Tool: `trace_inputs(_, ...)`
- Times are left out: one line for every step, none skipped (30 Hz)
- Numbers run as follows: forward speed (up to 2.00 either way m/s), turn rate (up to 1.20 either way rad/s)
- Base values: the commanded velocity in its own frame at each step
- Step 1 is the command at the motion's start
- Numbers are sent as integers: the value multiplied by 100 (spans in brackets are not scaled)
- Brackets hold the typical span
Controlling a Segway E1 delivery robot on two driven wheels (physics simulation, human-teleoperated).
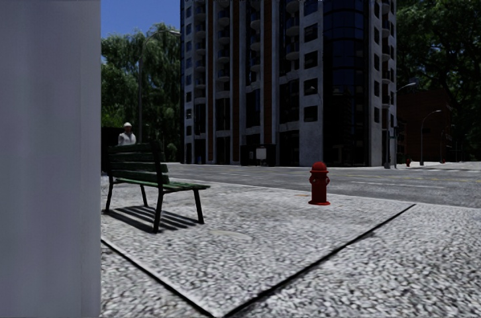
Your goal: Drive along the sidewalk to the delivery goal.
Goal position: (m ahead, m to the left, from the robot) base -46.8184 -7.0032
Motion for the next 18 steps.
trace_inputs(94, -58)
trace_inputs(94, -58)
trace_inputs(94, -58)
trace_inputs(94, -58)
trace_inputs(94, -58)
trace_inputs(94, -58)
trace_inputs(94, -58)
trace_inputs(94, -58)
trace_inputs(94, -58)
trace_inputs(94, -58)
trace_inputs(94, -58)
trace_inputs(94, -58)
trace_inputs(94, -59)
trace_inputs(94, -59)
trace_inputs(94, -59)
trace_inputs(94, -62)
trace_inputs(94, -64)
trace_inputs(94, -64)
